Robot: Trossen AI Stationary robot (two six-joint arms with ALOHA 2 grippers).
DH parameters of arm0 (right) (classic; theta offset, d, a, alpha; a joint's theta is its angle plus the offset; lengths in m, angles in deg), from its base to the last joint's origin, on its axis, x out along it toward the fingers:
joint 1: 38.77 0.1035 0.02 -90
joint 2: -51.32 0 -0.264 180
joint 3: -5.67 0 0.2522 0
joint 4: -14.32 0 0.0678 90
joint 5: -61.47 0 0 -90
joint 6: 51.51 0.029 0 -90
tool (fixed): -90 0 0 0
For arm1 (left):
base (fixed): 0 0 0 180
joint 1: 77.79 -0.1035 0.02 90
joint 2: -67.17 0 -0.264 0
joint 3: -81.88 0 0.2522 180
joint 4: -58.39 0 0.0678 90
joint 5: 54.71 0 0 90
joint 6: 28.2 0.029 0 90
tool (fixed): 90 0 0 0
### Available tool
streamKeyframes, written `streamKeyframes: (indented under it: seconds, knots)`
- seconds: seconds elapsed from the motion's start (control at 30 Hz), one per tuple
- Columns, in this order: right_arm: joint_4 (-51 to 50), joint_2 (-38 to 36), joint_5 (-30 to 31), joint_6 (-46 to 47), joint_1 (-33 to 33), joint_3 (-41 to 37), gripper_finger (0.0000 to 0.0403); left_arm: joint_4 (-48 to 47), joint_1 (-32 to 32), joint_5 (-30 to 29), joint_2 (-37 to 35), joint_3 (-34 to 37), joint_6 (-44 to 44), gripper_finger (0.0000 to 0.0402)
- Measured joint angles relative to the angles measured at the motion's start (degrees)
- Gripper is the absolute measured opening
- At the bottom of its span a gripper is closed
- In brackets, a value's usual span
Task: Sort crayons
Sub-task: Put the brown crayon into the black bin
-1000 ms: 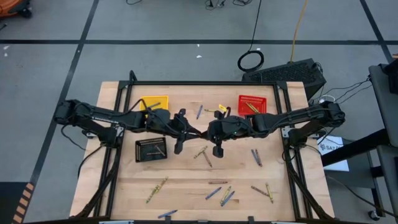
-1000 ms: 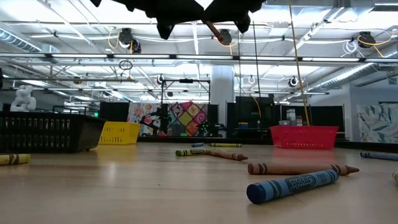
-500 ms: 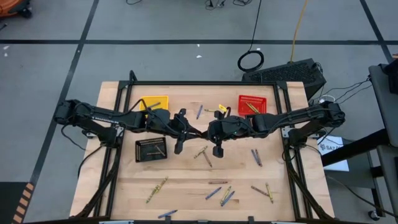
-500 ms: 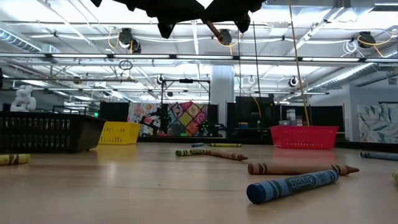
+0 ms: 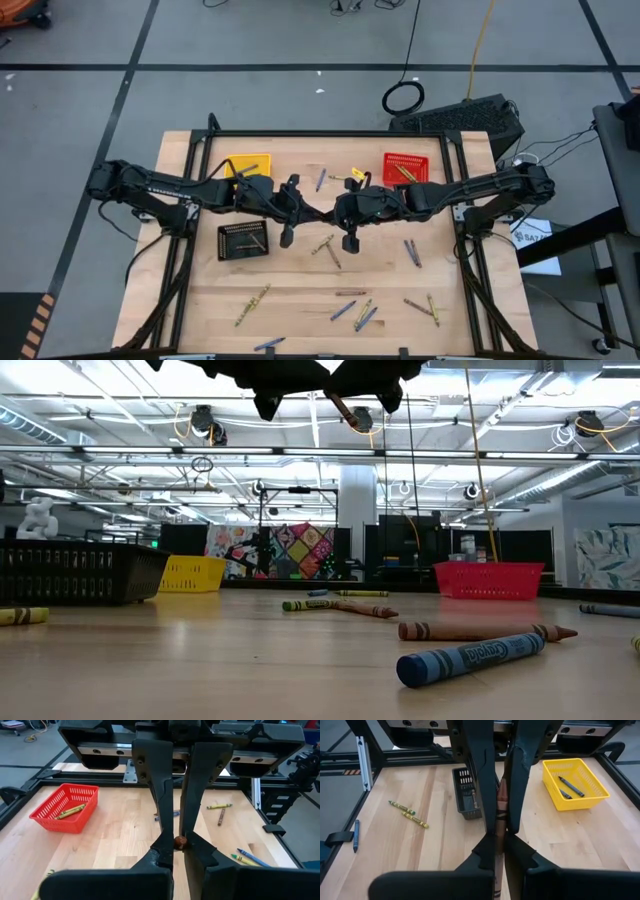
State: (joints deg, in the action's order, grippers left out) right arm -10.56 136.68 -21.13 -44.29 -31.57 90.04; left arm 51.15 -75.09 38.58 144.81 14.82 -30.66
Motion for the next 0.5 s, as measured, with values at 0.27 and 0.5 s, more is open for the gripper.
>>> streamKeyframes:
  seconds: [0.27, 0.5]
  knots:
    - [-0.2, 0.0, 0.0, 1.0, 0.0, 0.0, 0.0047, -1.6, 0.0, 0.0, 0.0, 0.0, 0.0, 0.0015]
    - [-1.0, 0.0, 0.0, 1.1, 0.0, 0.0, 0.0096, -3.1, 0.0, -0.1, 0.0, 0.0, 0.2, 0.0015]
